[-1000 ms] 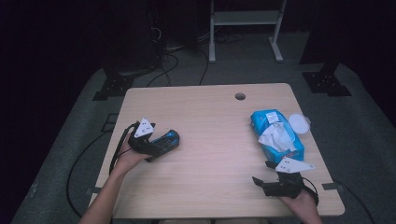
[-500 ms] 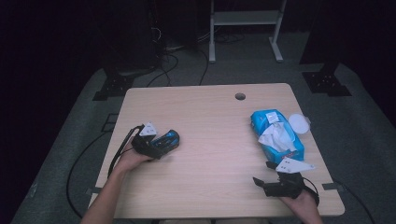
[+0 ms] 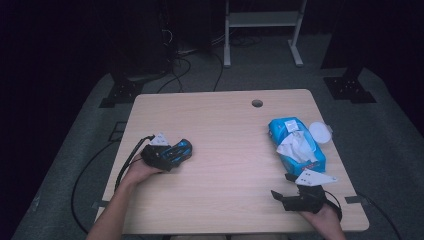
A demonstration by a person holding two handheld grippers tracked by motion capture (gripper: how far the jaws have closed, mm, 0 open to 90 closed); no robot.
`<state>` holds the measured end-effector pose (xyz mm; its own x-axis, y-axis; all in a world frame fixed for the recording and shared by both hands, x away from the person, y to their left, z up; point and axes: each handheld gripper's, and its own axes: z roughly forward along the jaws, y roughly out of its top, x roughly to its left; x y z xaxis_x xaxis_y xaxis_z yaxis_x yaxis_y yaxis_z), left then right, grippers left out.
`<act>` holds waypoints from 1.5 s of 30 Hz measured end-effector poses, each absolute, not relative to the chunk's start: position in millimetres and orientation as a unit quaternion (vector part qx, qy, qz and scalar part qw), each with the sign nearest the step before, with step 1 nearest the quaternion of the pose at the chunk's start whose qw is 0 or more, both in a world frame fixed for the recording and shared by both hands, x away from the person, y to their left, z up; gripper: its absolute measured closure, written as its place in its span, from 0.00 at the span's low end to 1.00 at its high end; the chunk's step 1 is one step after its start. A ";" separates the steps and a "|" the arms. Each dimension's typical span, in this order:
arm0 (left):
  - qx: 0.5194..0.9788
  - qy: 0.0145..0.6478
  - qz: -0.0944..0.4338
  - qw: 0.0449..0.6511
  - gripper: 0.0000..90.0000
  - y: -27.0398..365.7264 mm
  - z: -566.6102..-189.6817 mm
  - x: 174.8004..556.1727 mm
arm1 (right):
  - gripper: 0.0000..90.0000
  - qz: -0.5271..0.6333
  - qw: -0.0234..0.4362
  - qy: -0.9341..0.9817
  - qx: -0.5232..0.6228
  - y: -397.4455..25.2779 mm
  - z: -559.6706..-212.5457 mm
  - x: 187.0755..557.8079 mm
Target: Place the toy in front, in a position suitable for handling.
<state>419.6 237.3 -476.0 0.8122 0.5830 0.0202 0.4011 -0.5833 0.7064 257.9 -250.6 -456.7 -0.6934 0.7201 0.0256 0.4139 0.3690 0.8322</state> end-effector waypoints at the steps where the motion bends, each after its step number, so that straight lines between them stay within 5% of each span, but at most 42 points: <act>1: 0.880 0.280 0.124 0.364 0.22 238.2 -475.7 419.6 | 0.22 0.439 0.174 0.808 0.351 -250.7 -456.6 257.8; 37: 0.886 0.265 0.109 0.364 0.29 243.2 -470.0 414.6 | 0.23 0.438 0.178 0.809 0.351 -249.0 -456.8 257.9; 45: 0.890 0.232 0.118 0.375 0.30 229.5 -441.0 413.5 | 0.23 0.438 0.178 0.808 0.350 -248.4 -456.5 258.5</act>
<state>413.5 229.5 -441.0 0.8646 0.5011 0.0365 0.3236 -0.6111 0.7224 258.5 -248.4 -456.5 -0.6913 0.7223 0.0191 0.4103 0.3706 0.8332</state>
